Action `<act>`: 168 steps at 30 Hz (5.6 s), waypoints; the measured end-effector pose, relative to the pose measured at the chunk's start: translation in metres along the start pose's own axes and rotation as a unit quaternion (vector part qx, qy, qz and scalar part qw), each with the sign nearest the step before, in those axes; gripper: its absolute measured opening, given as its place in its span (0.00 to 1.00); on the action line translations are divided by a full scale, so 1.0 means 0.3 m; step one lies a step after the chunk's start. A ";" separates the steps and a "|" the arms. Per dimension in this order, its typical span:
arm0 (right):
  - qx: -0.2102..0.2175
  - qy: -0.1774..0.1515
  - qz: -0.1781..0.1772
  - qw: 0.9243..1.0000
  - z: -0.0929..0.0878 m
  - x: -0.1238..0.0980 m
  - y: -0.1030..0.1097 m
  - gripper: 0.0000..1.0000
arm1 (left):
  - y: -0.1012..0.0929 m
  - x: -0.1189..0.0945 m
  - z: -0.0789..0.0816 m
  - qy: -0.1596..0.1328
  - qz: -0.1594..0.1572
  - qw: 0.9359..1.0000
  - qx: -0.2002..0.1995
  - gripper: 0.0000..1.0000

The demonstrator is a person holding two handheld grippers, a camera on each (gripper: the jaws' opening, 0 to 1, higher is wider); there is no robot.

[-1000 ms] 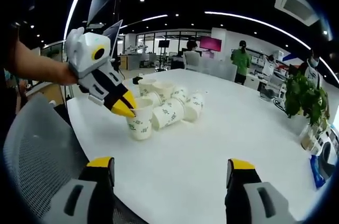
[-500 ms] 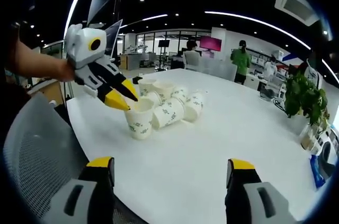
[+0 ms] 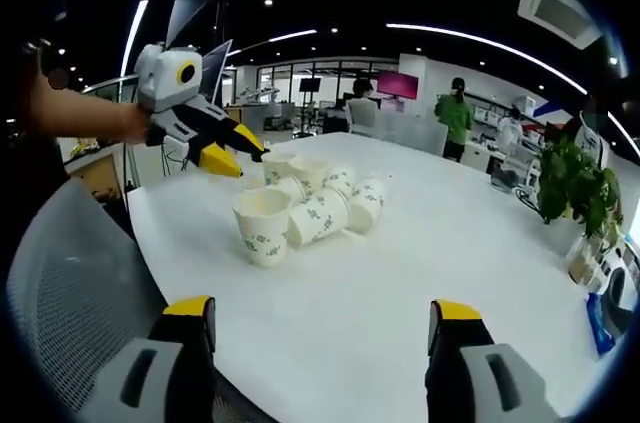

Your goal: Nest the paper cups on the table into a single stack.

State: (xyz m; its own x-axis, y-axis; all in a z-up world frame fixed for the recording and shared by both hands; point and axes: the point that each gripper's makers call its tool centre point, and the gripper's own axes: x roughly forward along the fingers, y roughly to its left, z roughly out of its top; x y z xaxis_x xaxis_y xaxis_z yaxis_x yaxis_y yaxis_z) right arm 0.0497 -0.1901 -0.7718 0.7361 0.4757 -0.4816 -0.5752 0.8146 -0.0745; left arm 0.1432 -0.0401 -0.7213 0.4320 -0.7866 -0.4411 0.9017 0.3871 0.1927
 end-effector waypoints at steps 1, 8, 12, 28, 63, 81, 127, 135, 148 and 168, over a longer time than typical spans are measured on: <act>0.000 -0.001 0.000 1.000 0.001 0.000 0.000 0.89 | 0.014 -0.006 -0.002 -0.001 0.005 1.000 -0.004 0.28; 0.001 -0.003 0.000 1.000 0.003 -0.001 -0.001 0.89 | 0.168 -0.056 -0.040 -0.006 0.050 0.998 -0.039 0.31; 0.002 -0.004 0.000 1.000 0.003 -0.001 -0.002 0.89 | 0.221 -0.062 -0.064 -0.001 0.064 0.997 -0.049 0.34; 0.004 -0.004 -0.001 1.000 0.001 -0.001 -0.003 0.88 | 0.362 -0.011 -0.208 0.046 0.071 0.994 -0.067 0.28; 0.010 0.008 -0.001 1.000 -0.013 -0.002 -0.003 0.84 | 0.382 0.059 -0.304 0.165 -0.004 0.985 0.045 0.00; 0.002 -0.004 0.012 1.000 0.002 0.000 0.014 0.90 | 0.375 -0.038 -0.273 0.154 0.038 0.987 0.018 0.00; -0.004 -0.007 0.022 1.000 0.008 0.004 0.030 0.99 | 0.011 -0.088 0.186 0.075 -0.076 0.994 0.013 0.00; -0.007 -0.002 0.025 1.000 0.001 0.005 0.034 0.98 | -0.034 -0.053 0.162 0.082 -0.094 0.992 0.022 0.00; -0.009 0.005 0.023 1.000 -0.007 0.006 0.031 0.97 | -0.111 0.012 0.104 0.102 -0.123 0.987 0.036 0.00; -0.009 0.011 0.024 1.000 -0.014 0.007 0.031 0.95 | -0.161 0.099 -0.023 0.152 -0.163 0.974 0.048 0.00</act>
State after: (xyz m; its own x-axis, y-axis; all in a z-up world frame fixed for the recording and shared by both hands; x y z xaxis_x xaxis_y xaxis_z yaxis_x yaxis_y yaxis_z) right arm 0.0443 -0.1829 -0.7772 0.7000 0.5058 -0.5041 -0.6153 0.7855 -0.0663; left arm 0.1124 -0.0788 -0.7499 0.1102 -0.6750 -0.7296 0.9939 0.0820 0.0743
